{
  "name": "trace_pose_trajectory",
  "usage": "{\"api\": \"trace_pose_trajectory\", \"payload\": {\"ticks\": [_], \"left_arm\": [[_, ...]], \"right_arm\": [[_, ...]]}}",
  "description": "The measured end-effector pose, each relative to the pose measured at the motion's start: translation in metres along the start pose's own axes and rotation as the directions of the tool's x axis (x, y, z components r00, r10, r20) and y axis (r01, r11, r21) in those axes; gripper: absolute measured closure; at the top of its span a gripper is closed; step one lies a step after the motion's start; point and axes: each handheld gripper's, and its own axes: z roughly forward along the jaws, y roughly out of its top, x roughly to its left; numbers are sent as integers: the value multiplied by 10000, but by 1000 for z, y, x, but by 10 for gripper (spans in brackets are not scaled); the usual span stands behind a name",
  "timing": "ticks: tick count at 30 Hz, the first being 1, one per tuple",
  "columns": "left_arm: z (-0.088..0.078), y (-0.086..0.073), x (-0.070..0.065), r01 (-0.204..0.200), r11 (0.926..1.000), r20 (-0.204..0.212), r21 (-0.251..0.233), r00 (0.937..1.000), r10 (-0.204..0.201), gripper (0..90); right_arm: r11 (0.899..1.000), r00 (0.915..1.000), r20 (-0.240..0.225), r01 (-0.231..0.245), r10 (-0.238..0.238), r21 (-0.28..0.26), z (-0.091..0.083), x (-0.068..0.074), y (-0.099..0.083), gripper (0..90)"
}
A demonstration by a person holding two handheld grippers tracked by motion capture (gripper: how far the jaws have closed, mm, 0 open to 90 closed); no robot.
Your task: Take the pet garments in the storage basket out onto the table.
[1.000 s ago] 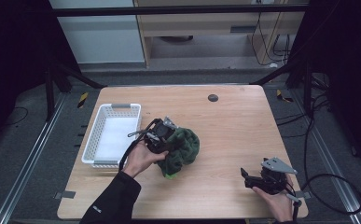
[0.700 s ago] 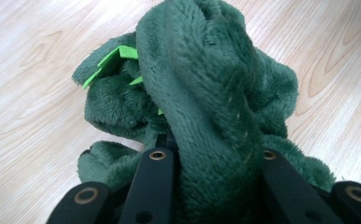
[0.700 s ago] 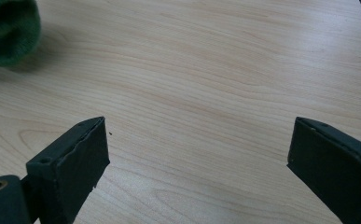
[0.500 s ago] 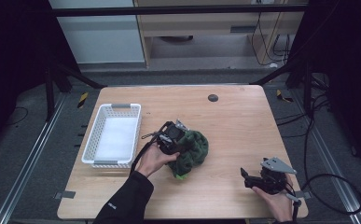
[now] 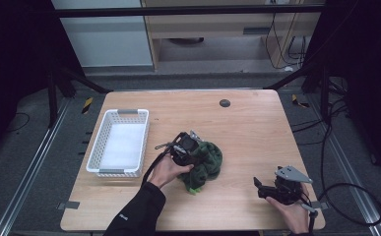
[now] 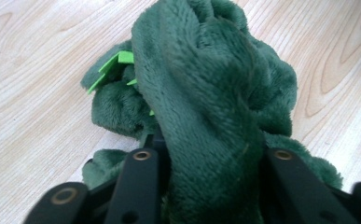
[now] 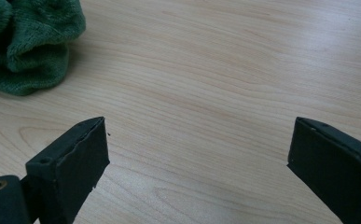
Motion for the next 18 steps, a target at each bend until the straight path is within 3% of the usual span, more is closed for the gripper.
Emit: {"api": "trace_pose_trajectory", "payload": {"ticks": [9, 18], "left_arm": [[4, -2, 1, -249, 9997, -338, 85, 9991, 252, 442], [-6, -7, 4, 27, 9990, -522, -454, 9986, -51, 308]], "right_arm": [[10000, 10000, 11, 97, -97, -1, 1, 0, -1, 48], [10000, 10000, 43, 61, -61, 5, 1, -1, 0, 47]]}}
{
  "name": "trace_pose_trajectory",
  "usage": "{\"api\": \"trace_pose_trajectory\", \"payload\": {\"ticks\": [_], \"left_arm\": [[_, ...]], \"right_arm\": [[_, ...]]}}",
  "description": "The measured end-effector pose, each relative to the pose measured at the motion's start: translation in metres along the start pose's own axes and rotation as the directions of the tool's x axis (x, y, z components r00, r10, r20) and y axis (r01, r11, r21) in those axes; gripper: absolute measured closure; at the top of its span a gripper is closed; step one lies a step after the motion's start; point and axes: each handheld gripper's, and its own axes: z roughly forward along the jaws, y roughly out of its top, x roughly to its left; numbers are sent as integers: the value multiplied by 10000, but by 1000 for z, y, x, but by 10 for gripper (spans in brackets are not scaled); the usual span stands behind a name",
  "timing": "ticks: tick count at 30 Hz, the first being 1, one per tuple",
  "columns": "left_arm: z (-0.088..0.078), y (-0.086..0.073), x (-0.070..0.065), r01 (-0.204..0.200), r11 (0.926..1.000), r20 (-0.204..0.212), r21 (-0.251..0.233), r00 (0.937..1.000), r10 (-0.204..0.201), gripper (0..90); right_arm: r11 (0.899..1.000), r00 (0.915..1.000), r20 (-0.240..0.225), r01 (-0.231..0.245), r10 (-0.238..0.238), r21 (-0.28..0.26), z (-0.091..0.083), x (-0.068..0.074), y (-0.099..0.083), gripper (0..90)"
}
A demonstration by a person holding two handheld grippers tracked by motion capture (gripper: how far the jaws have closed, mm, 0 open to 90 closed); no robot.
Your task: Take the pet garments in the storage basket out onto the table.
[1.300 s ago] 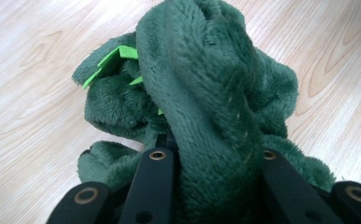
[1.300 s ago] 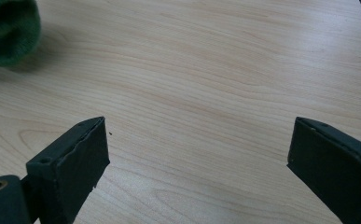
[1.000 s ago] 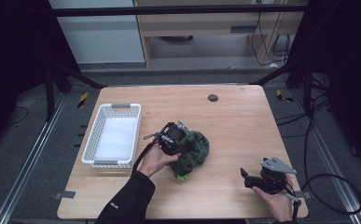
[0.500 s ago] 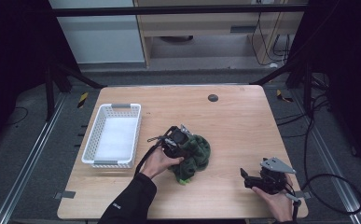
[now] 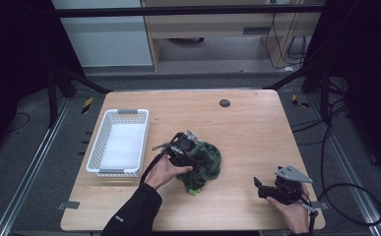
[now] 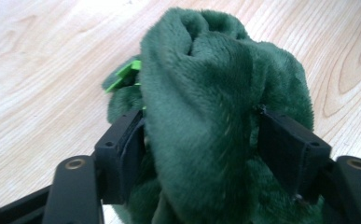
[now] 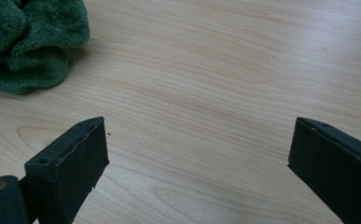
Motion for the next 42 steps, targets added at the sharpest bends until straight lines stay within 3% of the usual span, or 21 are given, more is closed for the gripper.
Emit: {"api": "trace_pose_trajectory", "payload": {"ticks": [9, 14, 20, 23, 28, 32, 42], "left_arm": [[-30, -10, -2, 148, 9939, -107, -1089, 9998, -160, 257], [-46, -23, -3, 383, 9842, -82, -1727, 9992, -403, 244], [-59, -43, 0, 654, 9715, -357, -2277, 9965, -755, 243], [-64, -55, 2, 933, 9615, -409, -2585, 9934, -1074, 243], [-71, -79, 4, 1065, 9520, -690, -2871, 9889, -1314, 245], [-77, -98, 6, 1394, 9406, -645, -3096, 9838, -1670, 248], [-91, -135, 0, 1548, 9276, -857, -3401, 9772, -1945, 289]], "right_arm": [[10000, 10000, 30, 0, 0, 27, 0, -1, -1, 46], [10000, 10000, 39, -35, 34, 32, 0, -2, -1, 46], [10000, 10000, 28, -89, 89, 26, 0, -2, -1, 46], [9999, 9999, -18, -104, 104, 81, 1, -1, -1, 47], [9999, 9999, -36, -102, 102, 56, 0, -1, -2, 48], [9998, 9998, 14, -189, 189, 37, -1, -3, -2, 47], [9999, 10000, -9, -98, 98, 55, -2, -1, -2, 46]]}}
